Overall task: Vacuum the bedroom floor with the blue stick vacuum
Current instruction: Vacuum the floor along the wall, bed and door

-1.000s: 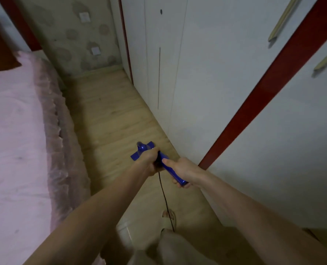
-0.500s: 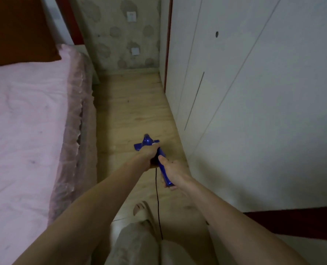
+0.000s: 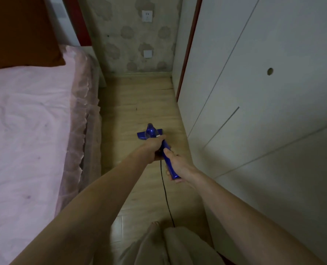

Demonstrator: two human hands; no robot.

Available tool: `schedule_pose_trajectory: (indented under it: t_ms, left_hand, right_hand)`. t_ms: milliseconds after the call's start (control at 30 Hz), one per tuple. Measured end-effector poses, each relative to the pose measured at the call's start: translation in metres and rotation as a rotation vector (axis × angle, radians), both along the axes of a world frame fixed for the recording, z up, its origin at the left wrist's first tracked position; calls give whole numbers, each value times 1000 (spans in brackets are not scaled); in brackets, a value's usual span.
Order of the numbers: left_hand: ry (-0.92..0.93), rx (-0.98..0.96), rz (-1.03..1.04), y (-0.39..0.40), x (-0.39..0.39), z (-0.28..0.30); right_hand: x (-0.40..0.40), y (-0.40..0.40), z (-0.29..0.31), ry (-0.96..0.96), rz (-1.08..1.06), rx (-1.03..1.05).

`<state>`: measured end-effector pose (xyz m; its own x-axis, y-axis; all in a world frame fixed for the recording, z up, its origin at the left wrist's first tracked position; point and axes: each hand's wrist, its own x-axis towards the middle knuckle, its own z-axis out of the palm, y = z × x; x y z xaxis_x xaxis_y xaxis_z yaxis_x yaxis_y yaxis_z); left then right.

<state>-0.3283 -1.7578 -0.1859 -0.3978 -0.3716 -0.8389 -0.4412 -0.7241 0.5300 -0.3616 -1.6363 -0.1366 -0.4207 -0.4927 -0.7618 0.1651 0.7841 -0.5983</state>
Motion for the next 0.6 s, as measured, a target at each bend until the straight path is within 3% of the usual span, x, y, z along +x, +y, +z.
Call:
schedule_pose_trajectory:
  t_ms: [600]
  left_hand:
    - [7, 1, 77, -242, -162, 9]
  right_hand:
    - [-167, -250, -18, -79, -73, -26]
